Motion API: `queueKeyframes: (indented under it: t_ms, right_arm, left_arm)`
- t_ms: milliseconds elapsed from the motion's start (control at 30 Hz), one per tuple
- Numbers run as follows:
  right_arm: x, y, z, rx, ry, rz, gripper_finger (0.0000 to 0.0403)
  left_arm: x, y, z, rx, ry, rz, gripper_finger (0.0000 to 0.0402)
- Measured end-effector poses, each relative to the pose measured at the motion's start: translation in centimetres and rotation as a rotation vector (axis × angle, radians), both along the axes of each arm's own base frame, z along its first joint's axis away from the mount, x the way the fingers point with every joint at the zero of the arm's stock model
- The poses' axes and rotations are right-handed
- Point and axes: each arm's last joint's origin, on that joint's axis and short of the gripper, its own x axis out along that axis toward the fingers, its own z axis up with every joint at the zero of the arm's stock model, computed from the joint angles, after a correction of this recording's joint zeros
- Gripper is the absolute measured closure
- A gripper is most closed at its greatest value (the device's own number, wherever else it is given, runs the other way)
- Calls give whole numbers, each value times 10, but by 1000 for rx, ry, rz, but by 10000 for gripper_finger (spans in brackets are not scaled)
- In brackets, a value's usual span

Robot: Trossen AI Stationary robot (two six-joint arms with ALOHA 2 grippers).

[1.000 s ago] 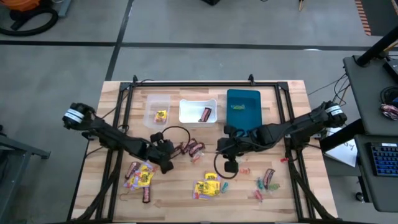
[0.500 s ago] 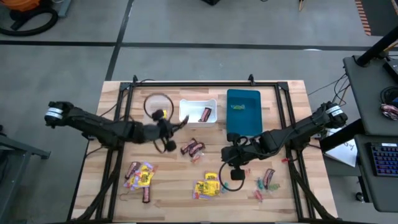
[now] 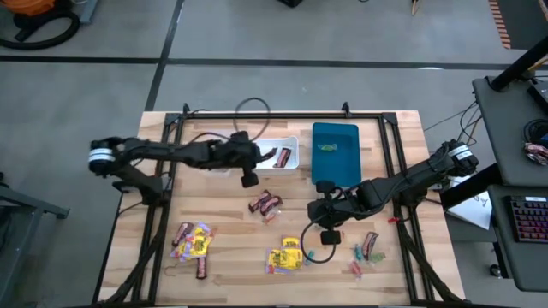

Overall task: Sort candy
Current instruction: Put the brown chocolate into the white bin

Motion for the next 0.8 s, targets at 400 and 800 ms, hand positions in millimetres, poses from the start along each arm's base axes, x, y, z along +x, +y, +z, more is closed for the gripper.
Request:
queueKeyframes:
  t_ms: [400,800]
  right_arm:
    - [0,-1,0,-8,-6,-18,362]
    - [-3,-1,-2,112,26,-217,362]
  left_arm:
    - [19,9,-12,-45,244,4,391]
    - [18,9,-7,-44,232,14,302]
